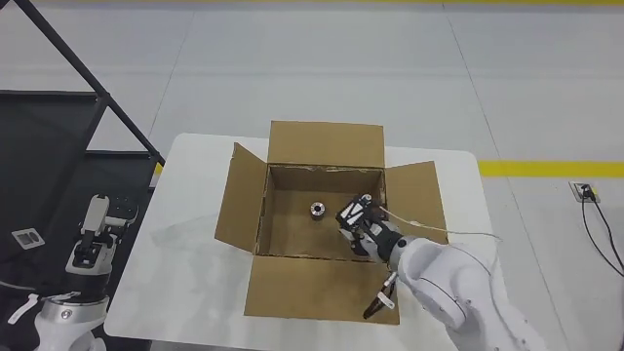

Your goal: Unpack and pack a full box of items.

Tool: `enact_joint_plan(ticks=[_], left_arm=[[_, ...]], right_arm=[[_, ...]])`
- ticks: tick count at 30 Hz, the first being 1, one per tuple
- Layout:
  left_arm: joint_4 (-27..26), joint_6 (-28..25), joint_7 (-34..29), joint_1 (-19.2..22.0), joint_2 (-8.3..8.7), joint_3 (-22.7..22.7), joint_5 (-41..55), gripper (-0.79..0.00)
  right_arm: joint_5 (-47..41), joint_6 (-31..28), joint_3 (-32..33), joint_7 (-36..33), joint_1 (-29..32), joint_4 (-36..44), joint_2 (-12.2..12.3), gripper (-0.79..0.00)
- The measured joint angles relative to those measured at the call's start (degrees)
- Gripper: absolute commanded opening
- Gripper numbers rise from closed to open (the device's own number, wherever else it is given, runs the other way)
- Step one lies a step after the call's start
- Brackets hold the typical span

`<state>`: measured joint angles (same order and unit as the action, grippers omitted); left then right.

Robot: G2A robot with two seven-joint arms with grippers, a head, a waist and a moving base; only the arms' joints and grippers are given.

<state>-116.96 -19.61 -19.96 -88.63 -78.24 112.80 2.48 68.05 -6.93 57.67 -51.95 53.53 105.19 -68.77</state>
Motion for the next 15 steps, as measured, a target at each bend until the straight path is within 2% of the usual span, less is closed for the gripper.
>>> enact_joint_plan(ticks=[5, 8, 14, 15], left_arm=[[0.0, 0.0, 0.0, 0.0, 0.00, 0.0, 0.0, 0.000], [0.0, 0.0, 0.0, 0.0, 0.00, 0.0, 0.0, 0.000], [0.0, 0.0, 0.0, 0.0, 0.00, 0.0, 0.0, 0.000], [0.0, 0.0, 0.0, 0.0, 0.00, 0.0, 0.0, 0.000]], right_arm=[[3.1, 7.6, -7.9, 2.3, -7.0, -10.0, -2.7, -0.785], [8.0, 11.5, -11.8, 3.5, -9.8, -15.4, -4.1, -0.785], [6.4, 10.7, -13.7, 1.6, -13.2, -22.6, -6.0, -0.785], [6.2, 10.2, -13.7, 1.0, -13.7, -23.5, -6.2, -0.760]])
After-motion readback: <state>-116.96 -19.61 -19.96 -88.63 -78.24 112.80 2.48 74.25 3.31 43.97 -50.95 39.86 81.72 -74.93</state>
